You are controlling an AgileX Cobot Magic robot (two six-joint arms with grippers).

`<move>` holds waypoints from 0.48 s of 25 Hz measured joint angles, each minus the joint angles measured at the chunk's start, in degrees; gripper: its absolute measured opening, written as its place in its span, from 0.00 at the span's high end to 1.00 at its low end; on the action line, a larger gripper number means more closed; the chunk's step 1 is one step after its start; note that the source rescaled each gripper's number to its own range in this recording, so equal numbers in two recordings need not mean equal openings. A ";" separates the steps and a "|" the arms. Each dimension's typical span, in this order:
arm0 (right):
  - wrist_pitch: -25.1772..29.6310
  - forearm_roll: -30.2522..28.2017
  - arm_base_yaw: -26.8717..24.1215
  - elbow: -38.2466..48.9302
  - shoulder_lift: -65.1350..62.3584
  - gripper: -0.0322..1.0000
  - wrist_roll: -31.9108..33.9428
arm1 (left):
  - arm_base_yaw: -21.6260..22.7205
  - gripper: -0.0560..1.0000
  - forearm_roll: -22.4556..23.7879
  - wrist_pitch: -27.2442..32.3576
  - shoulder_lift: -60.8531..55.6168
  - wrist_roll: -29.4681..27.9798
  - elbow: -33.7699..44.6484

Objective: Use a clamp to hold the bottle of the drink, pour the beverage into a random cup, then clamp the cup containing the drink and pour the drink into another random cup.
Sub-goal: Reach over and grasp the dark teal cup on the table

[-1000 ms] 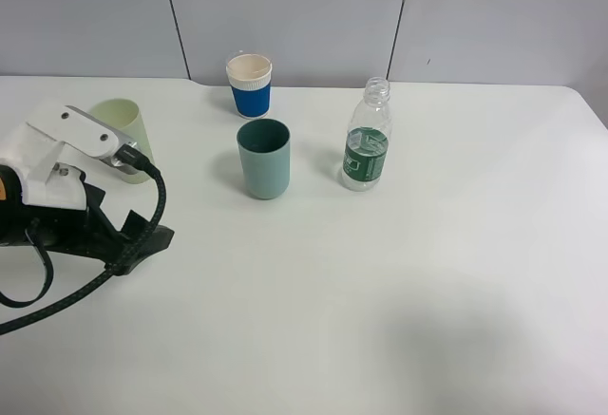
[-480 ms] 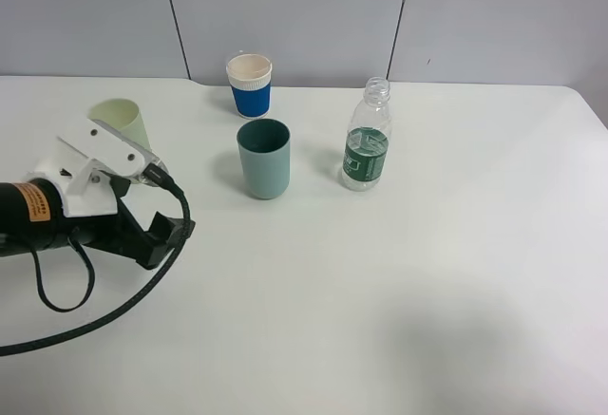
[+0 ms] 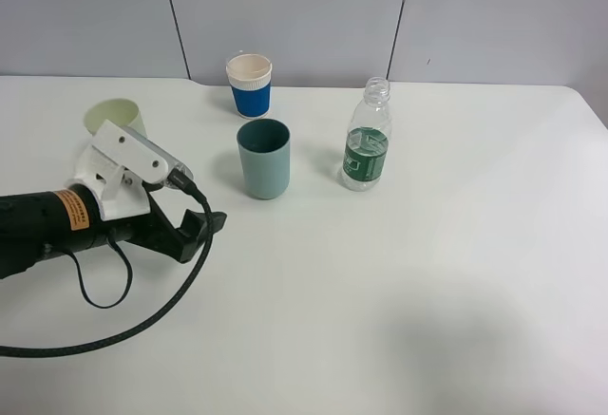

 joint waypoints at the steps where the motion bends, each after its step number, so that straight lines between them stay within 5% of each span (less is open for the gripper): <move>1: 0.00 0.00 0.00 0.00 0.00 0.18 0.00 | 0.00 0.00 0.00 -1.82 0.86 0.00 0.00; 12: 0.00 0.00 0.00 0.00 0.00 0.18 0.00 | 0.00 0.00 0.06 -23.65 10.40 0.41 -0.10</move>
